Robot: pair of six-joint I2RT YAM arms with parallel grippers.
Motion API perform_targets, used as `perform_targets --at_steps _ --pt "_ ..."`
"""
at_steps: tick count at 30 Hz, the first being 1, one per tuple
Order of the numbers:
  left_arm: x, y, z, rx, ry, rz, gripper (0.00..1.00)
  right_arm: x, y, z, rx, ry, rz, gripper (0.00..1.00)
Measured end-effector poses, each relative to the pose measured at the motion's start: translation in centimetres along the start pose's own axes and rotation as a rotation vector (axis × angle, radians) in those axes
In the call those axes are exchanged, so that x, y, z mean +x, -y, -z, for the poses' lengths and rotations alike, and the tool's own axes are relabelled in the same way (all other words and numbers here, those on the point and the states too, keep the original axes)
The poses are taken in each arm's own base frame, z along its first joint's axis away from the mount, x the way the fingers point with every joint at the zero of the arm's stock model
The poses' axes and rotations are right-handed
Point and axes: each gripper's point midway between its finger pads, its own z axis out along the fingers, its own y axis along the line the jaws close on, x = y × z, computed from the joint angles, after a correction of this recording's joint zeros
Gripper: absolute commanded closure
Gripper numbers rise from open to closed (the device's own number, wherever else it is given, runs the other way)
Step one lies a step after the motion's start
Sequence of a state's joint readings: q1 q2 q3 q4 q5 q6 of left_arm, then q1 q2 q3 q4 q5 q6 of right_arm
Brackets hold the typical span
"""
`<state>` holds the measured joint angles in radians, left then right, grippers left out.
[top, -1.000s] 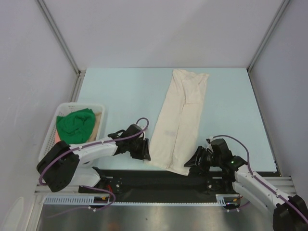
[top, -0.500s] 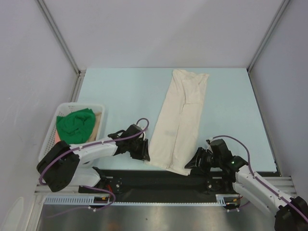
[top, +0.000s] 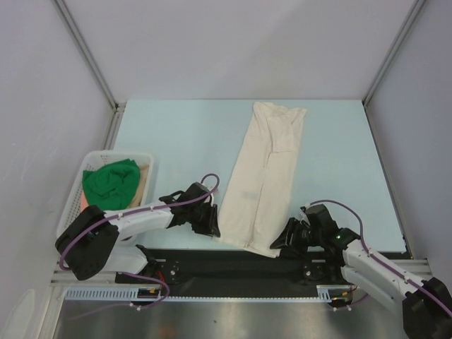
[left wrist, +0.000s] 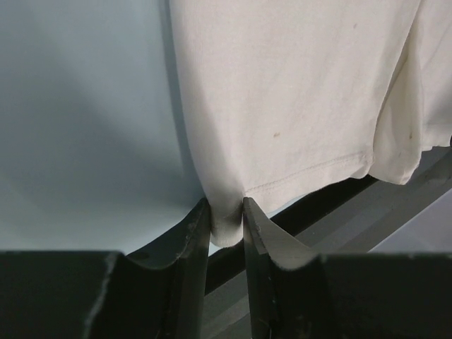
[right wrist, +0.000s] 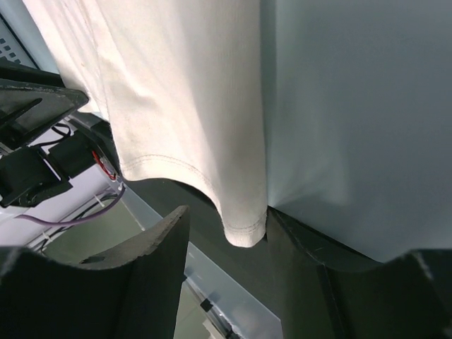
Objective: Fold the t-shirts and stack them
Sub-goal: Fold the tshirt
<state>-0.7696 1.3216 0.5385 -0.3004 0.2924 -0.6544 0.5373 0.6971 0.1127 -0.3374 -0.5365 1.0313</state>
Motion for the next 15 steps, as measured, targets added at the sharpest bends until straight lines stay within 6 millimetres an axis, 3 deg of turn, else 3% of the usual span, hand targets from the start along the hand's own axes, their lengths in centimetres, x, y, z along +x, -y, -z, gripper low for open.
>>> perform_targets --at_steps 9,15 --pt "0.1 -0.1 0.0 -0.002 -0.002 0.001 0.75 0.6 0.7 -0.4 0.028 -0.046 -0.024 0.46" --pt "-0.1 -0.4 0.2 -0.031 0.001 0.005 0.60 0.6 1.2 0.0 0.073 -0.045 -0.007 0.44"
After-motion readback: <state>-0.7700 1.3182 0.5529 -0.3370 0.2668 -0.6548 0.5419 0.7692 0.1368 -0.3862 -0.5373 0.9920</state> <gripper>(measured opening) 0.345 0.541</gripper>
